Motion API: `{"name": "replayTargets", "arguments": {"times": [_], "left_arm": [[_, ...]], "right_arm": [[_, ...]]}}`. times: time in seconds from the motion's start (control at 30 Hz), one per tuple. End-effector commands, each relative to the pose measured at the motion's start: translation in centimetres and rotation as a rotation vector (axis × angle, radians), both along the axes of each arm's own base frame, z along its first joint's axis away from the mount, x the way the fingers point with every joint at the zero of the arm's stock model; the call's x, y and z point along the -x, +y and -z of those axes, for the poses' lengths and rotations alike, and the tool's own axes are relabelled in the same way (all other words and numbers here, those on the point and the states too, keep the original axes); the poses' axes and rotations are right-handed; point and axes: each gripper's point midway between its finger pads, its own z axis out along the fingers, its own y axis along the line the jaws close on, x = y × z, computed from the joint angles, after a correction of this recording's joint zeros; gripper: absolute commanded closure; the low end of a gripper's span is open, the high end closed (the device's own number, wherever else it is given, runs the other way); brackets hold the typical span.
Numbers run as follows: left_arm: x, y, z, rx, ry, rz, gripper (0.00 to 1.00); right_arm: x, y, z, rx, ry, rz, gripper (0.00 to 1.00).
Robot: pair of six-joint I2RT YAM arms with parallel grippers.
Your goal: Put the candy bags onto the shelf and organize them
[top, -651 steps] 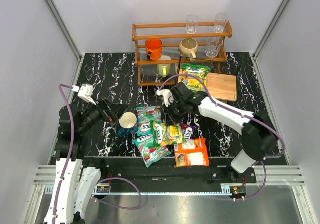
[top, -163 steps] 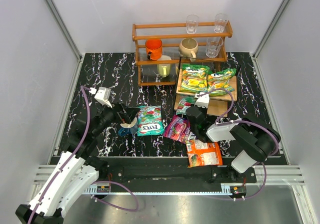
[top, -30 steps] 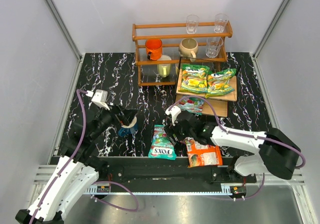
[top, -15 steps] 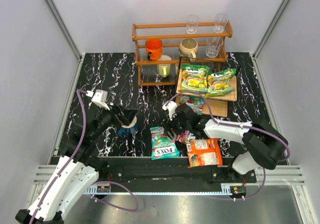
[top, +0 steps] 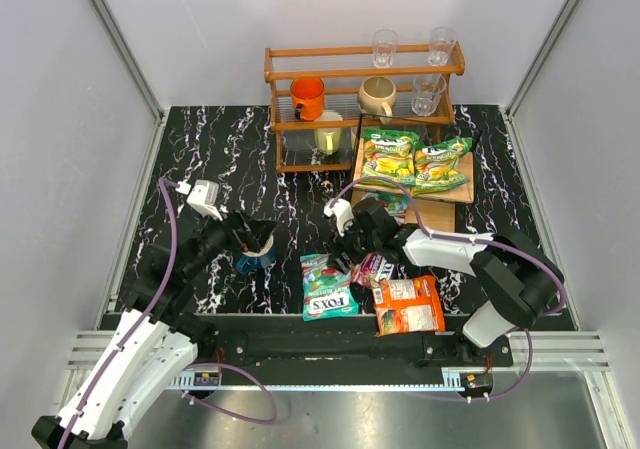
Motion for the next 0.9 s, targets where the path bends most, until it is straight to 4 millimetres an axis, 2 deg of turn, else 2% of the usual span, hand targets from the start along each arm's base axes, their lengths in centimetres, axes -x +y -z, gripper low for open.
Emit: {"name": "replayTargets", "arguments": {"times": [0.0, 0.2, 0.27, 0.3, 0.33, 0.5, 0.53, 0.67, 0.7, 0.73, 0.8, 0.83, 0.87], "left_arm": [[-0.2, -0.2, -1.2, 0.011, -0.055, 0.012, 0.01], [-0.1, -0.3, -1.4, 0.022, -0.057, 0.018, 0.01], [0.0, -0.4, -1.6, 0.027, -0.059, 0.019, 0.01], [0.1, -0.4, -1.8, 0.031, -0.062, 0.022, 0.01], [0.1, -0.4, -1.8, 0.034, -0.062, 0.023, 0.01], [0.5, -0.4, -2.1, 0.048, -0.065, 0.029, 0.01], [0.5, -0.4, -2.2, 0.050, -0.067, 0.027, 0.01], [0.7, -0.4, -2.5, 0.061, -0.072, 0.028, 0.01], [0.6, -0.4, -2.4, 0.060, -0.067, 0.026, 0.01], [0.7, -0.4, -2.7, 0.064, -0.072, 0.027, 0.01], [0.6, -0.4, -2.5, 0.066, -0.063, 0.026, 0.01], [0.6, -0.4, -2.5, 0.068, -0.065, 0.025, 0.01], [0.6, -0.4, -2.5, 0.069, -0.066, 0.023, 0.01]], "right_arm": [[0.3, 1.4, -1.0, -0.064, 0.016, -0.071, 0.28], [2.6, 1.2, -1.2, -0.084, 0.099, -0.123, 0.42], [3.0, 1.1, -1.6, -0.093, 0.110, -0.116, 0.63], [2.9, 1.0, -1.8, -0.093, 0.128, -0.086, 0.88], [2.7, 1.0, -1.9, -0.092, 0.130, -0.070, 1.00], [3.1, 1.2, -2.8, -0.117, 0.215, 0.012, 1.00], [3.0, 1.1, -3.5, -0.137, 0.206, 0.033, 1.00], [1.5, 0.1, -5.5, -0.198, 0.170, 0.226, 1.00], [0.5, -1.2, -5.1, -0.181, 0.135, 0.328, 1.00], [0.1, -1.9, -6.3, -0.210, 0.107, 0.386, 1.00], [-0.7, -3.7, -6.3, -0.240, 0.115, 0.570, 1.00], [-1.0, -4.6, -7.5, -0.291, 0.097, 0.642, 1.00], [-1.1, -6.2, -6.4, -0.321, 0.126, 0.792, 1.00]]}}
